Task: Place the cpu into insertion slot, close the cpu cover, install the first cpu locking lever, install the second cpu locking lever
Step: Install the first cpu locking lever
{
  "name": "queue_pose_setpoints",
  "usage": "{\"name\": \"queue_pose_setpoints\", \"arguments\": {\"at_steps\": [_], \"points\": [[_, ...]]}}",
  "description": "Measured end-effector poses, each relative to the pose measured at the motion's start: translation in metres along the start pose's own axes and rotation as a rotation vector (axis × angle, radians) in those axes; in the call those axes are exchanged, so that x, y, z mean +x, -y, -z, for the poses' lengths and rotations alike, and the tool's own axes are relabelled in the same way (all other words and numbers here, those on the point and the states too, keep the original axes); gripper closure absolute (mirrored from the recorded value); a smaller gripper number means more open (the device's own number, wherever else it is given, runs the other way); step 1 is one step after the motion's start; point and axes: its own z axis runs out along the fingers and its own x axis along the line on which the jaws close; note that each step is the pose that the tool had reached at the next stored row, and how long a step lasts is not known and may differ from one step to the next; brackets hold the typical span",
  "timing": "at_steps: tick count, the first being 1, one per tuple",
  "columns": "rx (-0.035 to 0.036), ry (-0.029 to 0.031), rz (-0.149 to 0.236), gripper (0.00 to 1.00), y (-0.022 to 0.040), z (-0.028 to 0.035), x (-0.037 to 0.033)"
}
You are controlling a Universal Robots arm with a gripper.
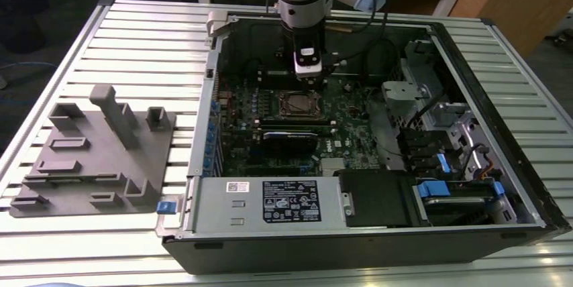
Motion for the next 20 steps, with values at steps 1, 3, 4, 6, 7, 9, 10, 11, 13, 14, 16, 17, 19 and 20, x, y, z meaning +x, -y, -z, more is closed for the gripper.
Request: {"name": "queue_pose_setpoints", "arguments": {"at_steps": [1,3,4,6,7,9,10,11,13,14,16,17,19,20], "points": [[-0.0003,0.0001,0.000,0.89,-0.0001,0.0000,0.0000],[-0.0008,0.0002,0.000,0.89,-0.0004,0.0018,-0.0003],[-0.0004,0.0003,0.000,0.89,-0.0005,0.0033,-0.0005],[-0.0004,0.0001,0.000,0.89,-0.0007,0.0050,-0.0007],[-0.0006,0.0001,0.000,0.89,-0.0007,0.0050,-0.0007],[-0.0039,-0.0018,-0.001,0.89,-0.0007,0.0050,-0.0006],[-0.0072,-0.0037,-0.002,0.89,-0.0009,0.0048,-0.0004],[-0.0103,-0.0054,-0.003,0.89,-0.0011,0.0047,-0.0003],[-0.0137,-0.0066,-0.007,0.89,-0.0012,0.0041,-0.0002],[-0.0143,-0.0070,-0.012,0.89,-0.0012,0.0040,-0.0002],[-0.0158,-0.0075,-0.018,0.89,-0.0009,0.0040,0.0002],[-0.0190,-0.0089,-0.021,0.89,-0.0005,0.0041,0.0009],[-0.0302,-0.0139,-0.025,0.89,0.0002,0.0043,0.0022],[-0.0367,-0.0171,-0.026,0.89,0.0003,0.0043,0.0023]]}}
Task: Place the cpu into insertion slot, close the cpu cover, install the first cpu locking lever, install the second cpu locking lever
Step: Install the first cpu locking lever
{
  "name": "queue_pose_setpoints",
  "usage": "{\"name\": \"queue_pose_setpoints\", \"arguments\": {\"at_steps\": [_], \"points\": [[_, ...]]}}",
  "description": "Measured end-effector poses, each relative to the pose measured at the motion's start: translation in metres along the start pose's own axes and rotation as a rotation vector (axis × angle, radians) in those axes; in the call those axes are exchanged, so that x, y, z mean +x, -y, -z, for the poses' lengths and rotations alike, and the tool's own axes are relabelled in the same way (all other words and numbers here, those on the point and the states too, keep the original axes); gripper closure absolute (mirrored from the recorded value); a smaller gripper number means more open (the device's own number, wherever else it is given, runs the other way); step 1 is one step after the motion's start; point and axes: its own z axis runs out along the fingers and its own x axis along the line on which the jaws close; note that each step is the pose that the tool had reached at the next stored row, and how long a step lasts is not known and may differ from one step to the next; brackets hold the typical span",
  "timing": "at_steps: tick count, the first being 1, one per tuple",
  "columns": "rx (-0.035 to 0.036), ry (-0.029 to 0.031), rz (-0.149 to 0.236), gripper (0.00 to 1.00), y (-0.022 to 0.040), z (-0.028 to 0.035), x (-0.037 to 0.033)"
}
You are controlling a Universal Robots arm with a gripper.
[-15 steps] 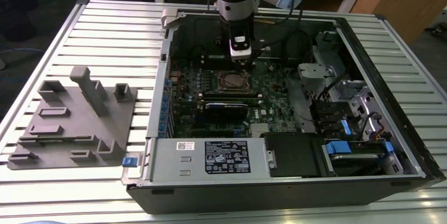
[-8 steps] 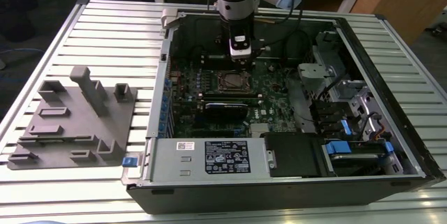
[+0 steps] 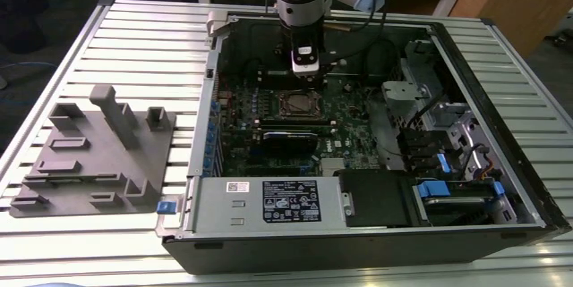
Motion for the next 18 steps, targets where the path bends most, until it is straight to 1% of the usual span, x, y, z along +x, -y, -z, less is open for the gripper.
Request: {"name": "queue_pose_setpoints", "arguments": {"at_steps": [1,2,3,5,7,11,13,18], "points": [[-0.0065,-0.0031,-0.001,0.89,0.0000,-0.0001,0.0000],[-0.0096,-0.0038,-0.002,0.89,0.0001,-0.0001,0.0000],[-0.0112,-0.0037,-0.002,0.89,0.0004,-0.0001,-0.0002],[-0.0122,-0.0033,-0.002,0.89,0.0012,-0.0002,-0.0007],[-0.0117,-0.0031,-0.002,0.89,0.0024,0.0000,-0.0015],[-0.0122,-0.0035,-0.002,0.89,0.0027,0.0002,-0.0017],[-0.0129,-0.0039,-0.002,0.89,0.0021,0.0041,-0.0021],[-0.0160,-0.0059,-0.003,0.89,-0.0007,0.0223,-0.0045]]}}
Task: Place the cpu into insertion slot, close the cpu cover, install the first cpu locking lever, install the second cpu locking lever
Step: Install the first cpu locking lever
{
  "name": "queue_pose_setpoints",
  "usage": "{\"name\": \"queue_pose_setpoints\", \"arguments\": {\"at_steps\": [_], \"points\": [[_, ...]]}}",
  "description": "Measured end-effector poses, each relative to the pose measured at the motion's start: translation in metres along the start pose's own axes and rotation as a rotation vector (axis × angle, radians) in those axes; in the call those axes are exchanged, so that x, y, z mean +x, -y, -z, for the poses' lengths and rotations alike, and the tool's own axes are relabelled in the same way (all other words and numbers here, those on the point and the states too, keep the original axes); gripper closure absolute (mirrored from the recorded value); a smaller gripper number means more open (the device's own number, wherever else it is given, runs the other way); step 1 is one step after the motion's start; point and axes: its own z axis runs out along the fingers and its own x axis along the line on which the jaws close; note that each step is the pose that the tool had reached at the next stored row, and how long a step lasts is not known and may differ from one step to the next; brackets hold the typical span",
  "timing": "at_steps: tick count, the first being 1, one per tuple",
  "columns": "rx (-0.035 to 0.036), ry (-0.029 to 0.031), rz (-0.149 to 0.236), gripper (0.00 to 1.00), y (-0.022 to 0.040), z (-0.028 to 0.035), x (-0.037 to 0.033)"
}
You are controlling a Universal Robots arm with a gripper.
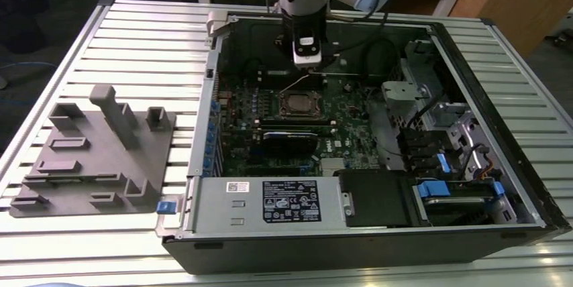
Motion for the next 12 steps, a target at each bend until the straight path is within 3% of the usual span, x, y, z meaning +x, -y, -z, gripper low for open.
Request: {"name": "queue_pose_setpoints", "arguments": {"at_steps": [5,12], "points": [[-0.0095,-0.0058,-0.002,0.89,-0.0023,0.0133,-0.0016],[-0.0172,-0.0098,-0.004,0.89,-0.0045,0.0254,-0.0031]]}}
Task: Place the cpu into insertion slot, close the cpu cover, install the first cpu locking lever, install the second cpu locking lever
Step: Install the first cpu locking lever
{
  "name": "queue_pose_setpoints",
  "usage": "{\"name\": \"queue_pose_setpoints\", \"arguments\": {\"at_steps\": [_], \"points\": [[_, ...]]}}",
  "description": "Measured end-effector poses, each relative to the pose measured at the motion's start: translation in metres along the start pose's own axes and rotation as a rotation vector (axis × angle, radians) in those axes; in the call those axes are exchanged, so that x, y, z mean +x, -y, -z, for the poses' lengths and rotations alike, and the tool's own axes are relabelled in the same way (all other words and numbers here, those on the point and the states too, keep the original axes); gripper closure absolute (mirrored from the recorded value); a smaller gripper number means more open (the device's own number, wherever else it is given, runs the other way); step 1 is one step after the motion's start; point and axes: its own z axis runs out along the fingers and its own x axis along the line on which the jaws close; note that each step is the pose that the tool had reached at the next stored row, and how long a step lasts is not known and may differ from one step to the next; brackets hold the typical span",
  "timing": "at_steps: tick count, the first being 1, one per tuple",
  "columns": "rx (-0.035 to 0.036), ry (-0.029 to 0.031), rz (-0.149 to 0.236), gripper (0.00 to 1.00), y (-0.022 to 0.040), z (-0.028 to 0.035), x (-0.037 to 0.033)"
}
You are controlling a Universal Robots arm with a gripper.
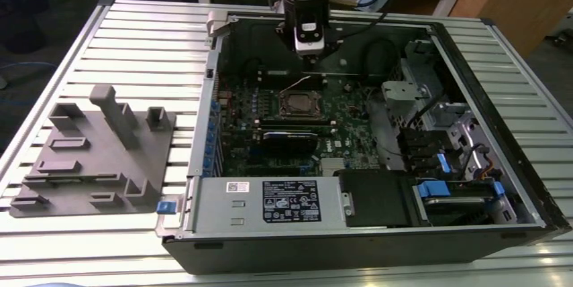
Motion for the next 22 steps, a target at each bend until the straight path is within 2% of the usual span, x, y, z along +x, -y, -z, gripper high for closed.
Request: {"name": "queue_pose_setpoints", "arguments": {"at_steps": [3,9,17,22], "points": [[-0.0018,-0.0013,0.000,0.89,-0.0005,0.0033,-0.0004],[-0.0022,-0.0007,0.000,0.89,0.0001,0.0035,0.0004],[-0.0017,-0.0001,0.000,0.89,0.0030,-0.0024,0.0023],[-0.0010,0.0004,0.000,0.89,0.0080,-0.0042,0.0033]]}}
